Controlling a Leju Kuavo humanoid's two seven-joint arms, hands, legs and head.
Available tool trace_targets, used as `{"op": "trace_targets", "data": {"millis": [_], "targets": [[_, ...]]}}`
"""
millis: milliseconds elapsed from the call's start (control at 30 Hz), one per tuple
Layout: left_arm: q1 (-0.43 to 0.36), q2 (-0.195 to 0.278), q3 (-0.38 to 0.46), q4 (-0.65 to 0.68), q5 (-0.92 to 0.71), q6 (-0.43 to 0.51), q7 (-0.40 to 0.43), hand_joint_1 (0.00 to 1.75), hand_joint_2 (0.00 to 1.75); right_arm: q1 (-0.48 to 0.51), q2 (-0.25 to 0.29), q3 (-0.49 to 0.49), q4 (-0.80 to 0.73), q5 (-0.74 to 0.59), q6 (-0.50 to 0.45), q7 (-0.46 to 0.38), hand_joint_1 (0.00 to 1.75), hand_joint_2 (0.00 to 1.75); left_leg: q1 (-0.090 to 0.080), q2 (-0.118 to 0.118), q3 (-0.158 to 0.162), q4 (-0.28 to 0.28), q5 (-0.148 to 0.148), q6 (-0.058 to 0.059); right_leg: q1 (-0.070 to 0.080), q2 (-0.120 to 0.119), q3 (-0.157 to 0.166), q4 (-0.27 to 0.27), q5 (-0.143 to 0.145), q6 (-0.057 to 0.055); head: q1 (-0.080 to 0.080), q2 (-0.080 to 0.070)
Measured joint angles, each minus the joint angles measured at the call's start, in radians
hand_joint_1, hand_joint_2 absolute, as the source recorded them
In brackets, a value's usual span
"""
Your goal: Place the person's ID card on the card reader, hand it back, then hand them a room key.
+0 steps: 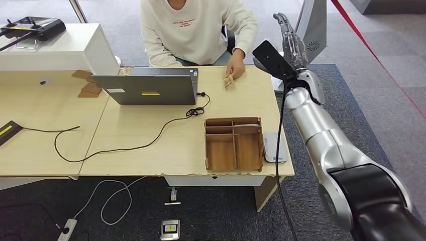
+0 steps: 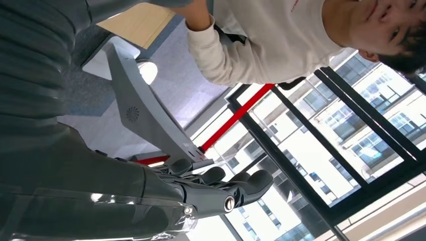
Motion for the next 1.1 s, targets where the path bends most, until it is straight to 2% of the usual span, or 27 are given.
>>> {"op": "trace_targets", "data": {"millis": [200, 400, 633, 1100], "targets": [[0.013, 0.0, 0.003, 0.001, 0.042, -0.004, -0.004, 0.0, 0.0, 0.032, -0.04, -0.025, -0.078, -0.103, 0.081, -0.003, 0.0, 1.75, 0.0, 0.0, 0.0, 0.0, 0.0, 0.0, 0.0, 0.0, 0.0, 0.0, 0.0, 0.0, 0.0, 0.0], [0.018, 0.0, 0.006, 0.005, 0.064, -0.012, 0.0, 0.0, 0.0, 0.169, -0.09, -0.038, -0.22, -0.149, 0.147, 0.067, 0.0, 1.75, 0.0, 0.0, 0.001, 0.0, 0.0, 0.0, 0.0, 0.0, 0.0, 0.0, 0.0, 0.0, 0.0, 0.0], [0.019, 0.0, 0.006, 0.008, 0.073, -0.012, 0.0, 0.0, 0.0, 0.321, -0.142, -0.039, -0.36, -0.147, 0.159, 0.114, 0.0, 1.75, 0.0, 0.0, 0.0, 0.0, 0.0, 0.0, 0.0, 0.0, 0.0, 0.0, 0.0, 0.0, 0.0, 0.0], [0.019, 0.0, 0.01, 0.01, 0.089, -0.02, 0.008, 0.0, 0.0, 0.388, -0.18, -0.041, -0.467, -0.146, 0.176, 0.12, 0.0, 1.75, 0.0, 0.0, 0.0, 0.0, 0.0, 0.0, 0.0, 0.0, 0.0, 0.0, 0.0, 0.0, 0.0, 0.0]]}}
